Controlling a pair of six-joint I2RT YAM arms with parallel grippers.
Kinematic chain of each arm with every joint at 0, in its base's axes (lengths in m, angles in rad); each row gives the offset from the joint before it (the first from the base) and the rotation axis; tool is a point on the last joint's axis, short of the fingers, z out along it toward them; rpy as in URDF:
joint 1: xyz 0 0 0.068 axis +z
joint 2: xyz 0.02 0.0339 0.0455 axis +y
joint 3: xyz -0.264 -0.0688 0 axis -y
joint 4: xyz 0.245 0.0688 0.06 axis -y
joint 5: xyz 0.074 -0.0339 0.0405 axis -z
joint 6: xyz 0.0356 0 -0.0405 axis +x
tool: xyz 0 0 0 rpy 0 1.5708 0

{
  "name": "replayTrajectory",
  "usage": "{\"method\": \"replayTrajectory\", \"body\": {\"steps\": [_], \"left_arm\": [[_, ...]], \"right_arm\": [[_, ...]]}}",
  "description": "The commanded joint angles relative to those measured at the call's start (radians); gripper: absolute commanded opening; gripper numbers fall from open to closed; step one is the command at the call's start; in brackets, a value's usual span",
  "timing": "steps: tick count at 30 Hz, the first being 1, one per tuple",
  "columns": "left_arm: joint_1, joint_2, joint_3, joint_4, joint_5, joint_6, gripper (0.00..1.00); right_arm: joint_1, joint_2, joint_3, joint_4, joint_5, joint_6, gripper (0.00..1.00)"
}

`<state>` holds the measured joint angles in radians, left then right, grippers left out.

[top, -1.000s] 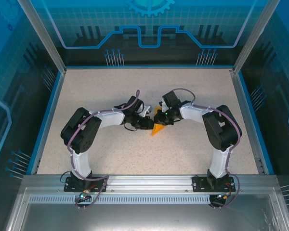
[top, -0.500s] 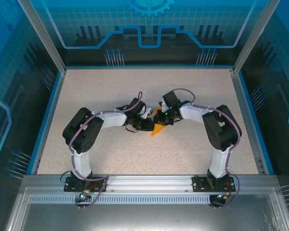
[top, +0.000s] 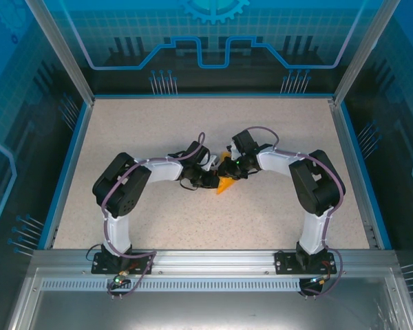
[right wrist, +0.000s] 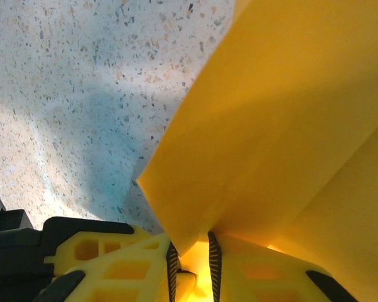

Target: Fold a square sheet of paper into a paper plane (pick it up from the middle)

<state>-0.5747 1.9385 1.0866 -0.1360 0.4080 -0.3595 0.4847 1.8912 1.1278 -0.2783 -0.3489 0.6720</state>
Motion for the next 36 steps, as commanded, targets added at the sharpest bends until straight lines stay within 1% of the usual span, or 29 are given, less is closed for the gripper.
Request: {"method": "replayTrajectory", "body": {"steps": [1,6,11,14,20,36], "left_arm": [[-0.01,0.029,0.026,-0.042,-0.022,0.03,0.03],[-0.013,0.033,0.03,-0.054,-0.025,0.04,0.02],[-0.015,0.028,0.03,-0.06,-0.026,0.047,0.01],[-0.017,0.03,0.031,-0.061,-0.024,0.048,0.02],[-0.017,0.028,0.035,-0.065,-0.024,0.05,0.02],[-0.022,0.019,0.032,-0.07,-0.02,0.077,0.03]], "right_arm": [[-0.001,-0.026,-0.003,-0.006,-0.018,-0.013,0.27],[-0.017,-0.061,-0.013,-0.002,-0.017,-0.012,0.33],[-0.046,-0.102,-0.01,-0.008,-0.019,-0.017,0.33],[-0.055,-0.099,0.008,-0.018,-0.026,-0.023,0.33],[-0.059,-0.043,0.045,-0.012,-0.039,-0.029,0.29],[-0.073,0.089,0.124,-0.038,-0.005,-0.065,0.26]]}}
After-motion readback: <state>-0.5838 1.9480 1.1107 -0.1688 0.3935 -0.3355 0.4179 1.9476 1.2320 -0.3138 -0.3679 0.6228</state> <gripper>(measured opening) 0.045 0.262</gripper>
